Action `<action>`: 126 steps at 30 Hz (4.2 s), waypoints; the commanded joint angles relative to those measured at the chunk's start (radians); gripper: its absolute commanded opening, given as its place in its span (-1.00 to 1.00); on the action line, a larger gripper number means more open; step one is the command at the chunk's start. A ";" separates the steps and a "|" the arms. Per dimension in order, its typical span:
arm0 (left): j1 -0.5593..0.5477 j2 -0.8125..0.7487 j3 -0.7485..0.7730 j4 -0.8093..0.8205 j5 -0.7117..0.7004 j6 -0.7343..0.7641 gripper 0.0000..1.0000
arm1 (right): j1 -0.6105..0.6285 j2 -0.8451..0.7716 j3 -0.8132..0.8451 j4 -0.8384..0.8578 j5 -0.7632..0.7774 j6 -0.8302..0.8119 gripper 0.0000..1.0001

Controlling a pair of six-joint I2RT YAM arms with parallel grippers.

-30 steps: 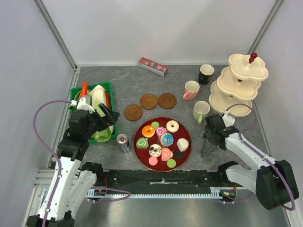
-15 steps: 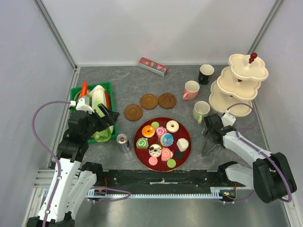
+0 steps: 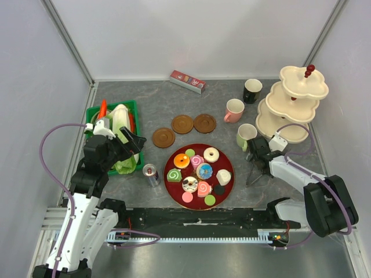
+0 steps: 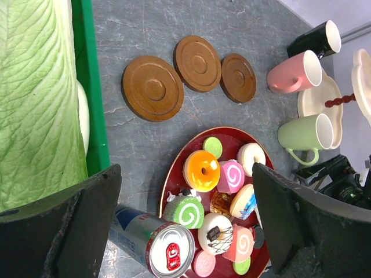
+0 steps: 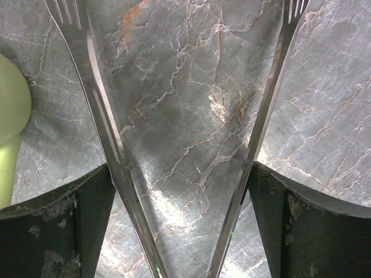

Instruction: Serve the afternoon tea

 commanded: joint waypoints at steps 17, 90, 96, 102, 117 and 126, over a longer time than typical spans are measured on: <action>0.004 0.021 0.013 0.014 -0.026 -0.020 0.98 | -0.018 -0.228 -0.025 -0.181 0.007 0.024 0.10; 0.004 0.067 -0.012 -0.049 0.030 -0.020 0.99 | 0.732 -0.032 0.584 -0.581 -0.428 -0.274 0.54; 0.004 0.071 -0.012 -0.053 0.034 -0.020 0.99 | 0.731 0.002 0.560 -0.560 -0.407 -0.258 0.54; 0.004 0.070 -0.013 -0.060 0.036 -0.021 0.99 | 0.731 0.016 0.561 -0.526 -0.441 -0.254 0.41; 0.002 0.085 -0.029 -0.049 0.036 -0.027 0.99 | 0.729 -0.105 0.693 -0.623 -0.329 -0.211 0.05; 0.004 0.085 -0.032 -0.044 0.049 -0.026 0.99 | 0.714 -0.189 0.879 -0.696 -0.066 -0.206 0.02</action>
